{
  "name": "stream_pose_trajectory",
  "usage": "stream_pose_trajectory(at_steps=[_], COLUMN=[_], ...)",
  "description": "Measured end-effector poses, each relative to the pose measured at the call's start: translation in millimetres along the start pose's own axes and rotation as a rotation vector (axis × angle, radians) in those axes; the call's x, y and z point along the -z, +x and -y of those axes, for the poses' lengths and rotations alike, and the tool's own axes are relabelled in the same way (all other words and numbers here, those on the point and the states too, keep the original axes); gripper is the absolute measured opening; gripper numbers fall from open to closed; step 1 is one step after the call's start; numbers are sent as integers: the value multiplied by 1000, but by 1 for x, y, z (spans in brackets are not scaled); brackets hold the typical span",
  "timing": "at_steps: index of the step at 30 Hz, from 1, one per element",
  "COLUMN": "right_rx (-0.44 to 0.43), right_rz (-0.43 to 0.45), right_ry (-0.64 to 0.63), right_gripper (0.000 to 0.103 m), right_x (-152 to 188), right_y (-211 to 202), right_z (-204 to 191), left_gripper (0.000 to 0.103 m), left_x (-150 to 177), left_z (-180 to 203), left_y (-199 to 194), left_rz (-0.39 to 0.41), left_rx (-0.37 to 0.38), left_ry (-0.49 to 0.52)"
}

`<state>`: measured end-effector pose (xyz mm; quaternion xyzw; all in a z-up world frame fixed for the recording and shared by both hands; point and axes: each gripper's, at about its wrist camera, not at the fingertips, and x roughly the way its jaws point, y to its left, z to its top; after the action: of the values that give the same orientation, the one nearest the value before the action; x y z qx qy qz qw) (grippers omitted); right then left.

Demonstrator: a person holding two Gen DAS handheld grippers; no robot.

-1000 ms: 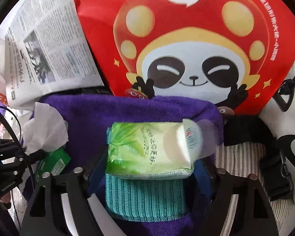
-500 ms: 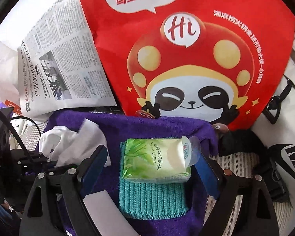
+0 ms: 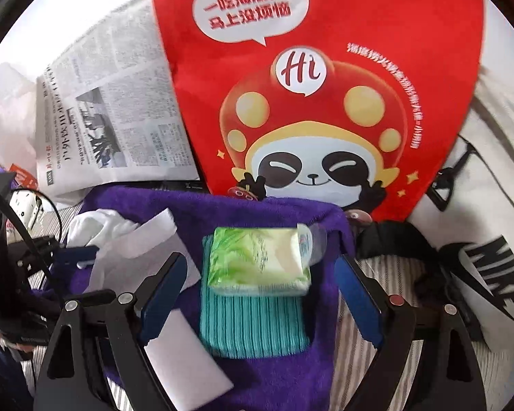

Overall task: Organize soft objects
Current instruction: 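Open the right gripper onto the teal cloth while the left releases the tissue onto the towel, then grasp the orange-print sachet on the bed with the left gripper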

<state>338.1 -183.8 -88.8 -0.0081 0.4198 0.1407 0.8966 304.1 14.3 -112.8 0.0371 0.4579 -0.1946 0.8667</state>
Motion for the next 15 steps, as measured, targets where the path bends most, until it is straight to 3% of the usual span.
stream_pose_trajectory(at_steps=[7, 15], right_rx=[19, 4], right_rz=[-12, -20], right_ry=[-7, -1], right_gripper=[88, 88], right_x=[38, 91], right_y=[-35, -74], right_z=[1, -14], left_gripper=[63, 63], left_x=[8, 41], left_z=[7, 11], left_y=[-26, -81], left_rz=[7, 34], left_rx=[-77, -90], left_ry=[25, 25])
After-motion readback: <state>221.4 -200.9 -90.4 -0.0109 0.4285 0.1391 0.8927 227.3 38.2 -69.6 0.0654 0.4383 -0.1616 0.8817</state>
